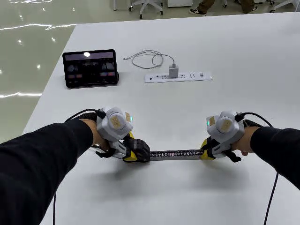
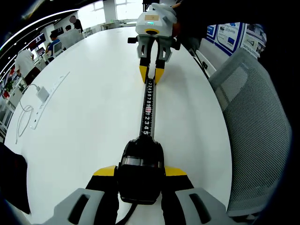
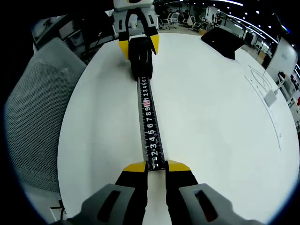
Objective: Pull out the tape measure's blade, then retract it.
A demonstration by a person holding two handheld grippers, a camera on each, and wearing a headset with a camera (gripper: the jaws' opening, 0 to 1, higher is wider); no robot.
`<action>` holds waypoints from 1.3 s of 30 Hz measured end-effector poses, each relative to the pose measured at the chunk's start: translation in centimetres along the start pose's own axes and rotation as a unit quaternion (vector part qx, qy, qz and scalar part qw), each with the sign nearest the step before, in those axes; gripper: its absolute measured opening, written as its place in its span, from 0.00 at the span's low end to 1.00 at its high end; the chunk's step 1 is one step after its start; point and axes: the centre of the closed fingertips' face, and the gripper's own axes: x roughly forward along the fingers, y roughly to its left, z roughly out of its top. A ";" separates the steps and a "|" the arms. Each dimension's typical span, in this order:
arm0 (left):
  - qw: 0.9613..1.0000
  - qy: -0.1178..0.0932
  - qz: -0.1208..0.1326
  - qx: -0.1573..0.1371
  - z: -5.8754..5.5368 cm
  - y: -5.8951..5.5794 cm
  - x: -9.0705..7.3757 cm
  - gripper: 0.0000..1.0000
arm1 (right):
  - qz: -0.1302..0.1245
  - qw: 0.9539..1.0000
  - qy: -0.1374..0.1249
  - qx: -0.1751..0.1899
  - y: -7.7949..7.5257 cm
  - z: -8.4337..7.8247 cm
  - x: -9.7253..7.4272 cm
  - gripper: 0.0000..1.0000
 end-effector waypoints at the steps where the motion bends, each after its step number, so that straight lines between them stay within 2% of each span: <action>1: 1.000 0.000 0.000 -0.001 0.0 0.0 0.0 0.31 | 0.000 1.000 0.000 0.000 0.0 0.0 0.0 0.09; 39: 1.000 -0.004 0.003 -0.007 0.0 0.1 0.0 0.31 | -0.003 1.000 0.017 0.007 -0.5 -2.6 -1.4 0.09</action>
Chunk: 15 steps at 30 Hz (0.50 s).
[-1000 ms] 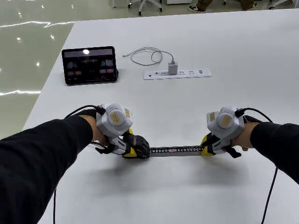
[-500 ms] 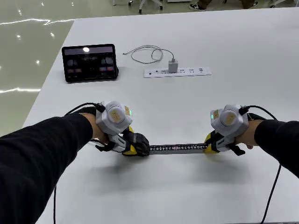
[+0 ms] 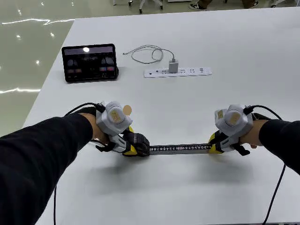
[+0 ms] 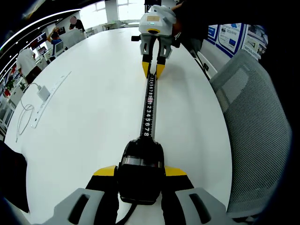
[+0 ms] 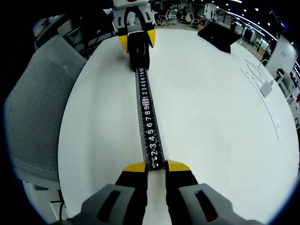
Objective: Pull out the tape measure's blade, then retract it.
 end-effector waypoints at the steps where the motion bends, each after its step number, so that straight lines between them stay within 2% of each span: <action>1: 1.000 0.000 0.000 0.000 0.0 0.0 0.0 0.31 | 0.000 1.000 0.001 0.000 -0.1 -0.1 -0.1 0.09; 15: 1.000 0.000 0.001 -0.001 0.0 0.0 0.0 0.31 | -0.003 1.000 0.005 0.003 0.2 -0.9 -0.7 0.09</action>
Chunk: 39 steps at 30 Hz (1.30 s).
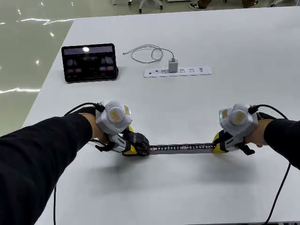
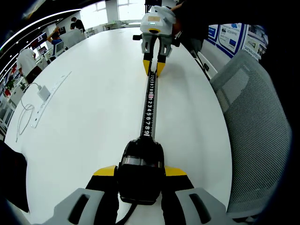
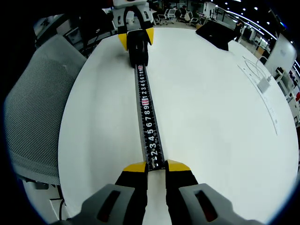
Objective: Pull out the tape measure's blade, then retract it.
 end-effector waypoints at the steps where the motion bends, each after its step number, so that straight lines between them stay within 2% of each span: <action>1: 1.000 0.000 0.000 0.000 0.0 0.0 0.0 0.31 | 0.000 1.000 0.000 0.000 0.1 0.0 -0.1 0.09; 20: 1.000 0.000 0.001 -0.001 0.0 -0.1 -0.1 0.31 | -0.001 1.000 0.004 0.004 0.4 -0.2 -0.8 0.09; 39: 1.000 0.000 0.001 -0.001 -0.1 0.0 0.0 0.31 | -0.003 1.000 0.006 0.009 0.1 -1.0 -1.1 0.09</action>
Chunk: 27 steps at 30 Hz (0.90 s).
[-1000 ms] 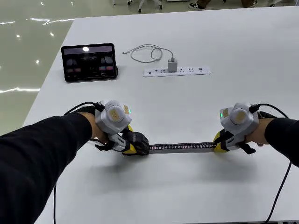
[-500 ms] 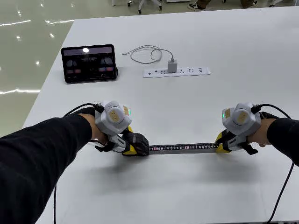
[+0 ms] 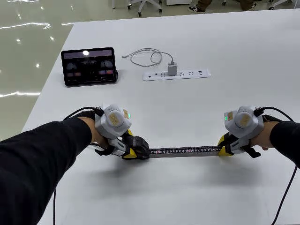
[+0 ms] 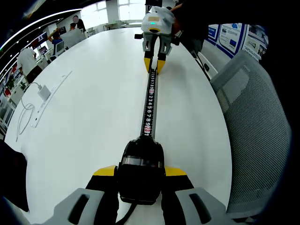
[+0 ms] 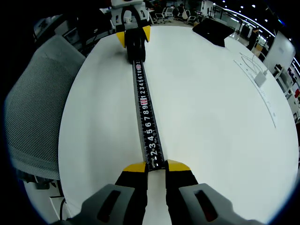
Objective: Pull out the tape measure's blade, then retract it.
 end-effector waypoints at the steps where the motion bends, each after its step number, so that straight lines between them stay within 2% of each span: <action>1: 1.000 0.000 0.000 0.000 0.0 0.0 0.0 0.31 | 0.000 1.000 0.000 0.000 0.0 0.0 0.0 0.09; 27: 1.000 0.000 0.002 -0.002 0.0 -0.1 -0.1 0.31 | -0.008 1.000 0.001 0.008 -0.4 -1.2 -0.5 0.09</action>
